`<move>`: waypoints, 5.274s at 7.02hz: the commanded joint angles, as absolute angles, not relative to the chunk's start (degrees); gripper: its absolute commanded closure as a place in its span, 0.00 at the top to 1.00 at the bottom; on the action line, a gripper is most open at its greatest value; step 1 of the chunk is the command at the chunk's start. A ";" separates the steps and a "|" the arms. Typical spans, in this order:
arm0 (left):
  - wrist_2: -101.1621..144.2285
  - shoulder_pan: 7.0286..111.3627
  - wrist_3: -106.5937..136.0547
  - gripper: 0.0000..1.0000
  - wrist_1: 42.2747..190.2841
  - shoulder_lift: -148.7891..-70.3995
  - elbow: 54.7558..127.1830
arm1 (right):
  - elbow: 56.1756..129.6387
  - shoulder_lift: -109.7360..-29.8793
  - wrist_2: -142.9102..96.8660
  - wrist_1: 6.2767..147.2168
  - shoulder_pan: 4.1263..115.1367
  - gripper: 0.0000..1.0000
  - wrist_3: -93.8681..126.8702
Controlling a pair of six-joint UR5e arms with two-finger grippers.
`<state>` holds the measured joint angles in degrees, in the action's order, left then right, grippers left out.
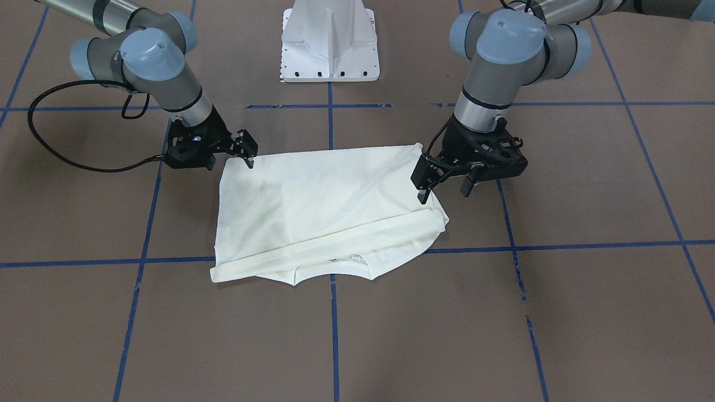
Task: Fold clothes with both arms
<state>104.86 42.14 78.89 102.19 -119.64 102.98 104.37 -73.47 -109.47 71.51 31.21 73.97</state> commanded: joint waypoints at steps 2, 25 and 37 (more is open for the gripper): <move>104.85 41.66 80.06 1.00 101.95 -119.71 104.41 | 104.41 -75.50 -108.81 71.54 29.88 0.79 74.97; 99.84 15.65 105.56 0.86 102.30 -113.38 110.39 | 133.15 -89.74 -94.13 70.66 11.60 1.00 96.68; 98.26 17.93 103.71 0.55 105.91 -114.08 105.65 | 132.19 -88.68 -94.04 70.66 12.48 1.00 96.50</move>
